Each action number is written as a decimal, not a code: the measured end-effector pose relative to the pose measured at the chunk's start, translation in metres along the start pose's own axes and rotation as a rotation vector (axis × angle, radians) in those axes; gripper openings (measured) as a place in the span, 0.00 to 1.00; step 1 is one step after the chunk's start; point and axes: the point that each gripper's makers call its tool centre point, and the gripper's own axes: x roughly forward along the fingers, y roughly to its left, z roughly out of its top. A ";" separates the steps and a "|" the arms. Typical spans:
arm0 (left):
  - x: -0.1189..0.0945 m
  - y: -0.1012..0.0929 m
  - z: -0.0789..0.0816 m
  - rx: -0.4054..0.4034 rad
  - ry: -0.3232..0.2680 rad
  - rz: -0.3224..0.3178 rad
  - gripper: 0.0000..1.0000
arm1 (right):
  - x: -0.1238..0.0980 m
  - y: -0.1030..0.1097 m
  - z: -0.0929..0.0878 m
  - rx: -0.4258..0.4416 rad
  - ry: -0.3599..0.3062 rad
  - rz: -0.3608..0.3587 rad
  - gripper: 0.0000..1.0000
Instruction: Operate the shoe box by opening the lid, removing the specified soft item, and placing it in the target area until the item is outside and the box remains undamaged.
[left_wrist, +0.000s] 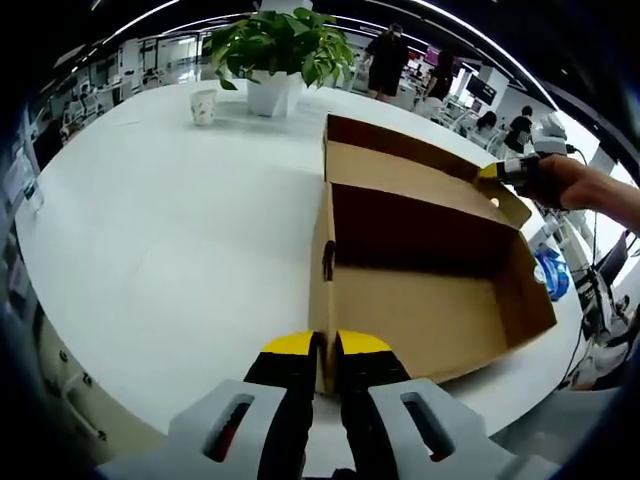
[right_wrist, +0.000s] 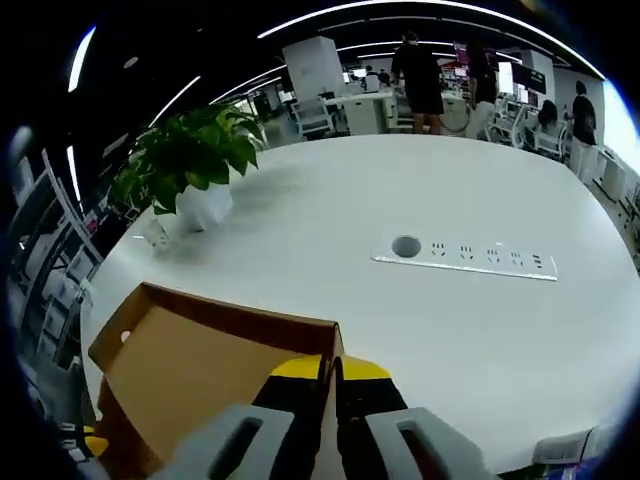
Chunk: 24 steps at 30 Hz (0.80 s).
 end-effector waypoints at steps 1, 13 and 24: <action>0.000 0.000 0.000 0.003 -0.001 -0.001 0.05 | -0.004 0.001 0.003 -0.001 -0.009 0.004 0.00; -0.001 -0.002 0.002 0.010 0.005 -0.010 0.05 | -0.054 0.020 0.018 -0.065 -0.093 0.008 0.00; 0.000 -0.006 0.003 -0.015 0.009 -0.003 0.05 | -0.107 0.052 0.031 -0.115 -0.191 0.038 0.00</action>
